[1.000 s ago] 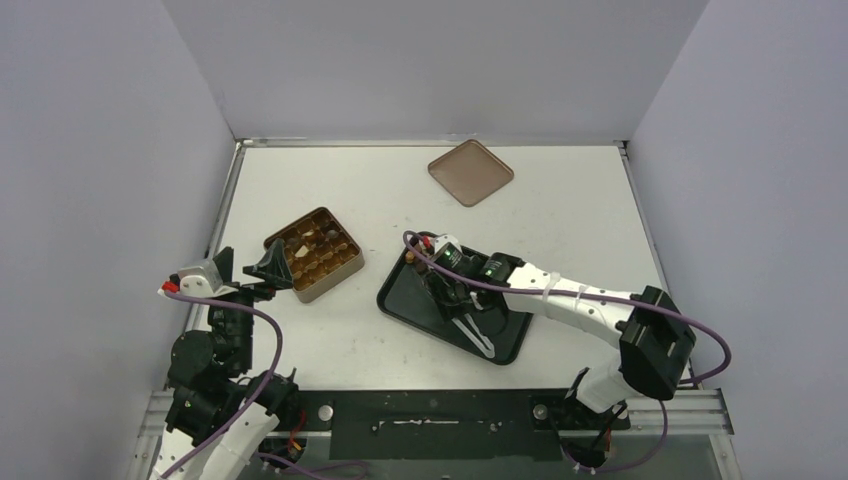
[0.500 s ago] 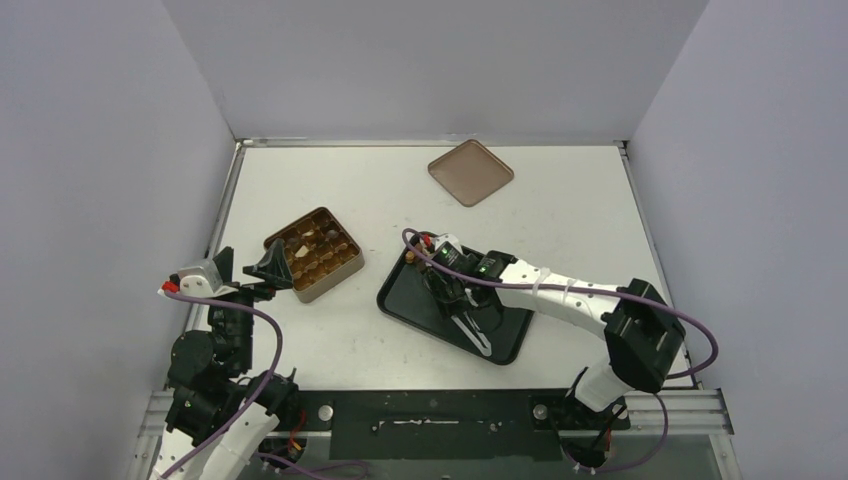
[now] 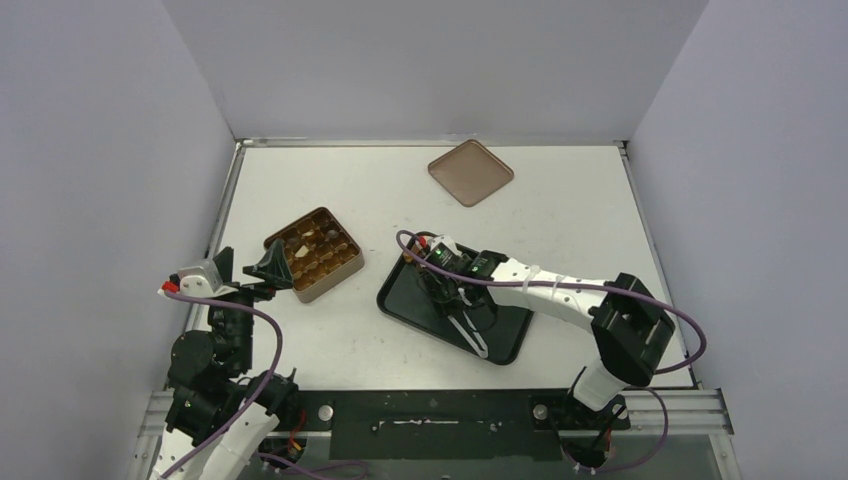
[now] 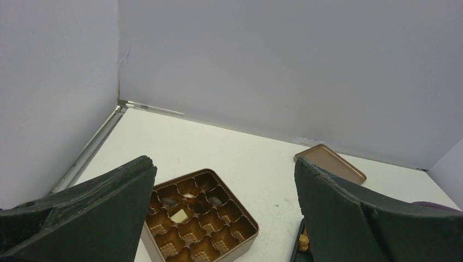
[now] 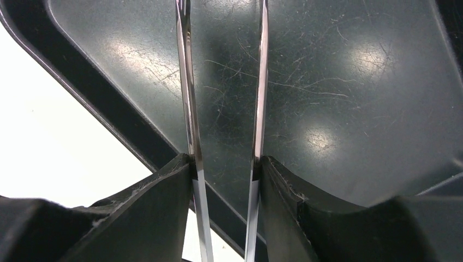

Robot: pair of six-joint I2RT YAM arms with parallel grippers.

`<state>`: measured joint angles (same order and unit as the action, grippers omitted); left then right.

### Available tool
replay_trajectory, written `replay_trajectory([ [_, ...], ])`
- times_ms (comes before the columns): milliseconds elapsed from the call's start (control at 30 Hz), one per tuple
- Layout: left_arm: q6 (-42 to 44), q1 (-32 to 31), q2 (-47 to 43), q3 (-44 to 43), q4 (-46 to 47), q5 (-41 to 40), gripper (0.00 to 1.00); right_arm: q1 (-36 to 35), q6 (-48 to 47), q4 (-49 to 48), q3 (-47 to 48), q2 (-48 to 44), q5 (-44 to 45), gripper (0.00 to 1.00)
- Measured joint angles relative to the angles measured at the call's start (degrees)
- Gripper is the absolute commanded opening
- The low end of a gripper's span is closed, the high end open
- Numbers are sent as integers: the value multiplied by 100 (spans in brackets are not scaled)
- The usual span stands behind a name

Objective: Pack the chocolate
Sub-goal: Pick up the fake chocolate from the plate.

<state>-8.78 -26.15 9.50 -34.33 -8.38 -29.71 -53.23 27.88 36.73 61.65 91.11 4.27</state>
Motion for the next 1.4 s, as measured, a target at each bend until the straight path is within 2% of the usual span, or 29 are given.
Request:
replay_trajectory([
  [133,0,0,0,0,0,0,97,0,-15,-22,42,133,-2,44],
  [433,0,0,0,0,0,0,97,0,-15,-17,94,223,48,29],
  [800,0,0,0,0,0,0,97,-50,50,9,94,179,197,16],
  [1000,0,0,0,0,0,0,97,-92,181,74,-4,-140,293,12],
  [1400,0,0,7,0,0,0,97,-118,286,192,-146,-826,306,12],
])
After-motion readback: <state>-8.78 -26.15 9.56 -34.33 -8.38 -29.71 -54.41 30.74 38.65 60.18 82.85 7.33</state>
